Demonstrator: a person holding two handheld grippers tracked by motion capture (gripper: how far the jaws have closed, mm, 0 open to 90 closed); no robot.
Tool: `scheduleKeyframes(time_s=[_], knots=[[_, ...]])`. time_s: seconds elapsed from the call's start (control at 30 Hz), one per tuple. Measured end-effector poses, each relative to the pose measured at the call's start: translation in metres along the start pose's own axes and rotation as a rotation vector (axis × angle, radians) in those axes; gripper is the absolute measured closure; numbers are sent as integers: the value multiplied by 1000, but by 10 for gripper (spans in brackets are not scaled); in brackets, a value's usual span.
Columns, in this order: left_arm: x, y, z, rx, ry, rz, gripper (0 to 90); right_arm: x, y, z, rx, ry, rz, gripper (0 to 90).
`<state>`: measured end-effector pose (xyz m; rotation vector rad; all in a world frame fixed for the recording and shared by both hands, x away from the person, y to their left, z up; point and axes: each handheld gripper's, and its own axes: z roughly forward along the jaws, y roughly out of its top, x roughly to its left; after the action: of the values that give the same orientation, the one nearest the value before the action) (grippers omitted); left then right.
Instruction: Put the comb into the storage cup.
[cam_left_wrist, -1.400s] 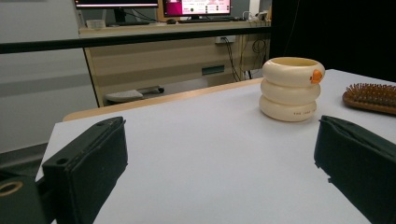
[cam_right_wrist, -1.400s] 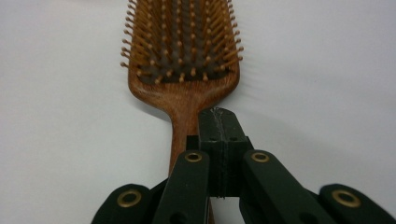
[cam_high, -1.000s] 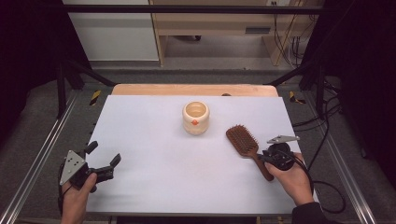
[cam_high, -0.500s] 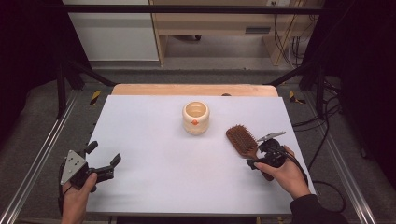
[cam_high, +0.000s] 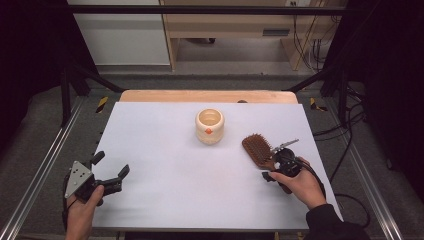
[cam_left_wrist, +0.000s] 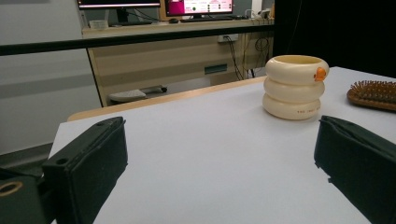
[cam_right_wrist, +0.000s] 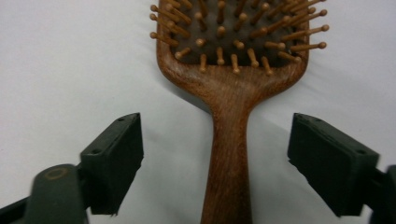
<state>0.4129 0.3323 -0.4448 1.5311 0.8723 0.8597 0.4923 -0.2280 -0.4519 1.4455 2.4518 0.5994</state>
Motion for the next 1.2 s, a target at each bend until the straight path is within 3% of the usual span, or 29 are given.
scheduleKeyframes(time_s=[0.2, 0.5, 1.2], knots=[[0, 0, 0, 1, 1, 2, 26, -4, 1, 0, 4, 1, 13, 366], [0, 0, 0, -1, 0, 3, 26, -8, 1, 1, 21, 8, 21, 539], [-1, 0, 1, 1, -1, 4, 26, -7, 3, 4, 37, -1, 4, 666]])
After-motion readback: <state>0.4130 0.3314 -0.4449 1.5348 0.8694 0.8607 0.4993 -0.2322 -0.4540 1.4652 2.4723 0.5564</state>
